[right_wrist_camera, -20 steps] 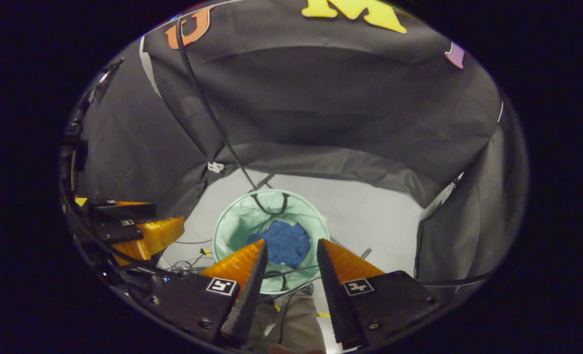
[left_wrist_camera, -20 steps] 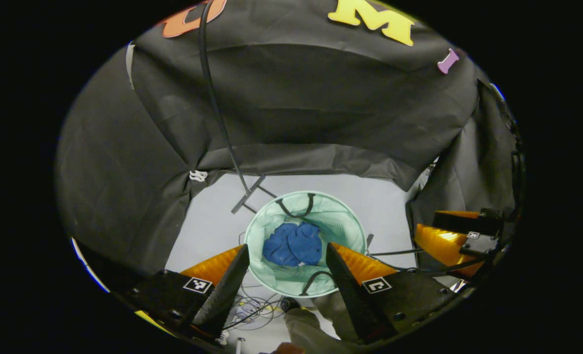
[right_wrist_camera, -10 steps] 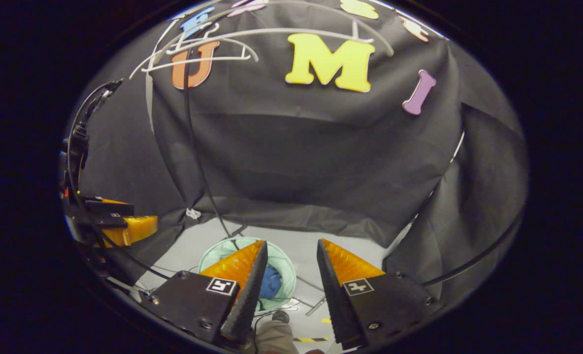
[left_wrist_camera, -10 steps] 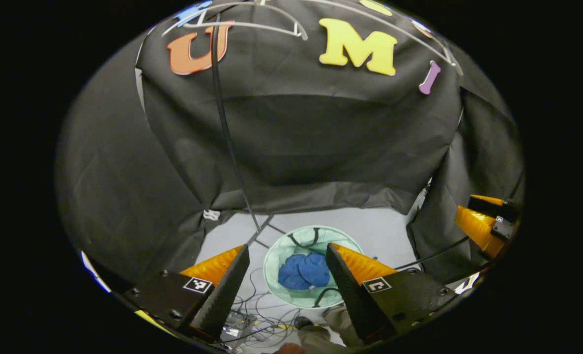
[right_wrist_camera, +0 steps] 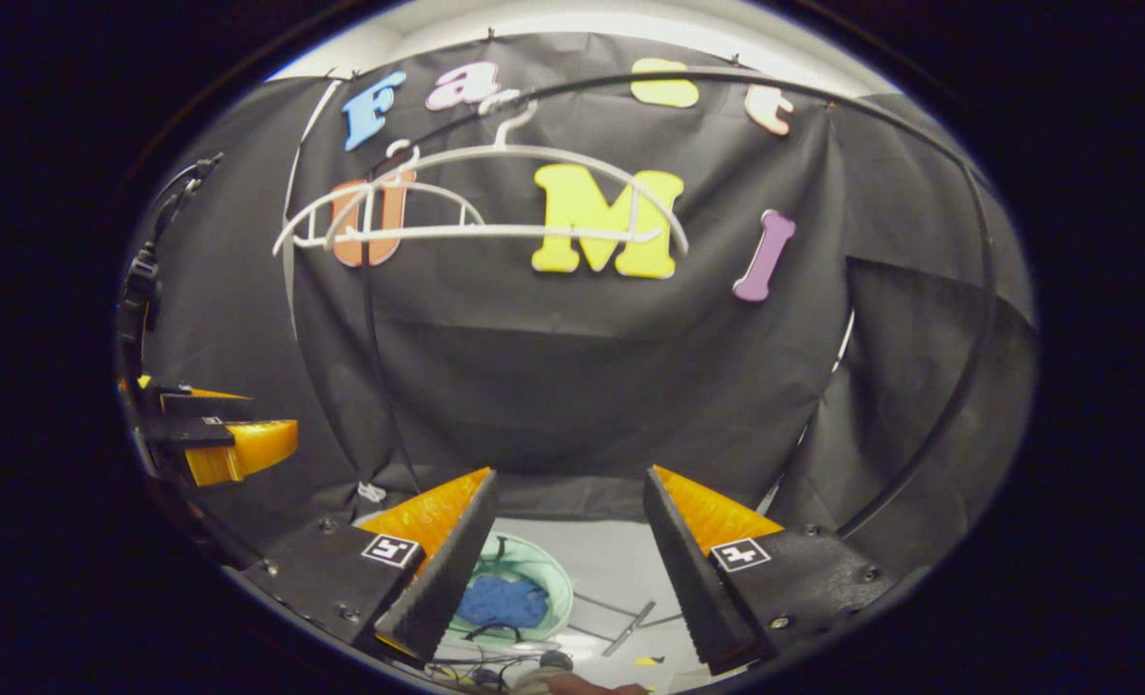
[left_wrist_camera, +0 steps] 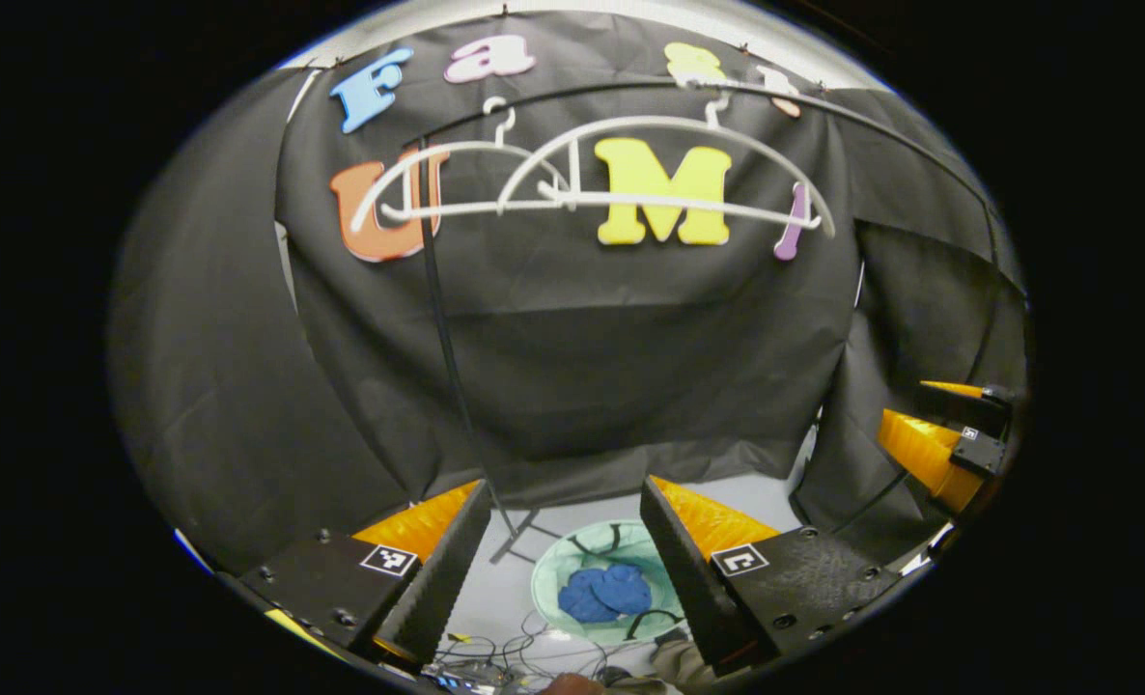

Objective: Grasp the clothes on the hanger with both hands and then place them into the laundry hamper below.

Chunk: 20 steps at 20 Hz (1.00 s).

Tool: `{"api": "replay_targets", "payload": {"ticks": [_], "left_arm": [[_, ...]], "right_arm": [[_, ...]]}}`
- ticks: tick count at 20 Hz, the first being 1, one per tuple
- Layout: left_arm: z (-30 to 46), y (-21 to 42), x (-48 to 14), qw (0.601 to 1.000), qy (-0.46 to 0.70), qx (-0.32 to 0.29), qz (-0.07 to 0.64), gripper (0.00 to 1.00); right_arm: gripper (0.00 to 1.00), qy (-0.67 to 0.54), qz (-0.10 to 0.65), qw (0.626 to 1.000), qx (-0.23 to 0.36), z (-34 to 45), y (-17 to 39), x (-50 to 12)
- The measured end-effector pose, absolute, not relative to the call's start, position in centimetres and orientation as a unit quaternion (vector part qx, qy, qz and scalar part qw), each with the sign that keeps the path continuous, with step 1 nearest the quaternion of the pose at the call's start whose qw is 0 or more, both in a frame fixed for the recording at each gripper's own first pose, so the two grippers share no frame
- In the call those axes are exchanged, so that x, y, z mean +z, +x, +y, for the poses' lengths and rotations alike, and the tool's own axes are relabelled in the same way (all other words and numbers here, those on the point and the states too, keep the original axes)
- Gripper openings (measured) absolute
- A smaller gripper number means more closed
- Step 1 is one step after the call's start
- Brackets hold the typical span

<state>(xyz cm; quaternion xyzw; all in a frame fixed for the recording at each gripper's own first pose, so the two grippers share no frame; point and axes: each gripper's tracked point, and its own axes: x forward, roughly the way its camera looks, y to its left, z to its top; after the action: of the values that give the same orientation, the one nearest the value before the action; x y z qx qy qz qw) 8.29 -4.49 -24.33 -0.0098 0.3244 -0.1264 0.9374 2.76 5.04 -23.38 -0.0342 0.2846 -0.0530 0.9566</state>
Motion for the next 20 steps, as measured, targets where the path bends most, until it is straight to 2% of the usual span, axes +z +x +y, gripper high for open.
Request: {"api": "replay_targets", "payload": {"ticks": [4, 5, 7, 8, 12, 19, 20], "left_arm": [[-2.8, 8.7, -16.0, 0.965, -0.025, -0.127, 0.226, 0.95], [-2.3, 8.6, -14.1, 0.971, -0.025, -0.123, 0.202, 0.88], [-2.1, 7.7, -11.6, 0.981, -0.019, -0.114, 0.156, 0.96], [-2.4, 7.1, -11.3, 0.984, -0.017, -0.108, 0.138, 1.0], [-1.8, 5.3, -9.5, 0.994, -0.023, -0.07, 0.082, 1.0], [-2.7, 2.5, -5.7, 0.999, -0.033, -0.023, 0.022, 1.0], [-3.0, 1.4, -5.0, 0.999, -0.032, -0.021, 0.011, 1.0]], "right_arm": [[1.0, -0.036, 0.192, 0.979, -0.059, 4.3, 2.0, -15.1], [1.0, -0.034, 0.175, 0.982, -0.06, 4.2, 1.7, -13.5], [1.0, -0.03, 0.143, 0.988, -0.058, 3.8, 0.8, -10.3], [1.0, -0.026, 0.125, 0.99, -0.053, 3.6, 0.3, -8.9], [1.0, -0.023, 0.071, 0.997, -0.026, 2.4, -2.2, -4.4], [1.0, -0.021, 0.027, 0.999, 0.002, -0.8, -8.0, 0.2], [0.96, -0.019, 0.026, 0.999, 0.006, -1.1, -8.6, 0.5]]}}
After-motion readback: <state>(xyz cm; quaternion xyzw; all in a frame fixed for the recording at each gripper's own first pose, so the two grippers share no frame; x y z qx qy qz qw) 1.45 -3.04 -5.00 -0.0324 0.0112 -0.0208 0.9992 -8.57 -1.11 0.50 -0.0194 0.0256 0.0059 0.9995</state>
